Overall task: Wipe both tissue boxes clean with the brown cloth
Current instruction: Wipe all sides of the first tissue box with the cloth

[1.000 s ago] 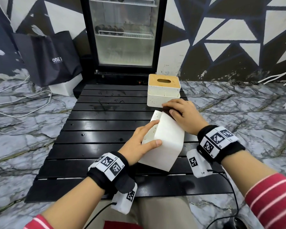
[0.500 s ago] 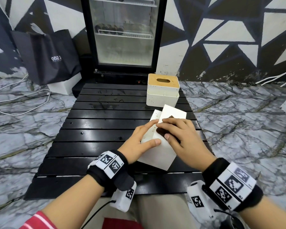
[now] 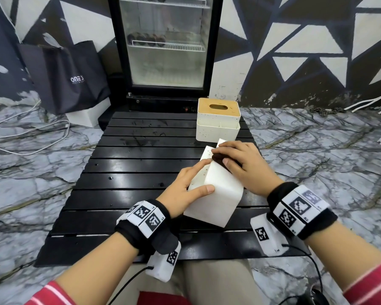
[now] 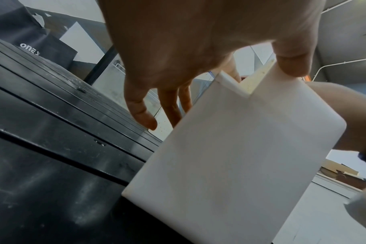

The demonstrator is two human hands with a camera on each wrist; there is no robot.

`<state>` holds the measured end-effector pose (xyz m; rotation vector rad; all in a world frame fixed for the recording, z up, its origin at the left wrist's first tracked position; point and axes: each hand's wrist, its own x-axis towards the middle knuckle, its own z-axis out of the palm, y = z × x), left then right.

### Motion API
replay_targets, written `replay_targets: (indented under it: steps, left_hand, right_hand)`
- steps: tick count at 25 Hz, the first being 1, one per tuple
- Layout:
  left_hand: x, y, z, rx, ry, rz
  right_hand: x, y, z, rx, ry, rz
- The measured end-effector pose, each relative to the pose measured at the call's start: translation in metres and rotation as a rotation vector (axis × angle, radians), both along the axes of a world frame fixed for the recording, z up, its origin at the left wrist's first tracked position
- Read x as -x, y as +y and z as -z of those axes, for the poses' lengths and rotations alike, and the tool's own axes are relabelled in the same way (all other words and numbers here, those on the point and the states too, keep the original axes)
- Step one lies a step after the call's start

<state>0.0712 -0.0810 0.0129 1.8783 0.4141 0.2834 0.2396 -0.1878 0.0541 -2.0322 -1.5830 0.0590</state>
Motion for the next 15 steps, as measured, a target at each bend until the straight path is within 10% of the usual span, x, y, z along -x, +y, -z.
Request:
replay_targets:
  steps: [15]
  left_hand:
    - [0.003, 0.026, 0.004, 0.067, -0.013, 0.011]
  right_hand:
    - [-0.021, 0.019, -0.01, 0.102, 0.09, 0.154]
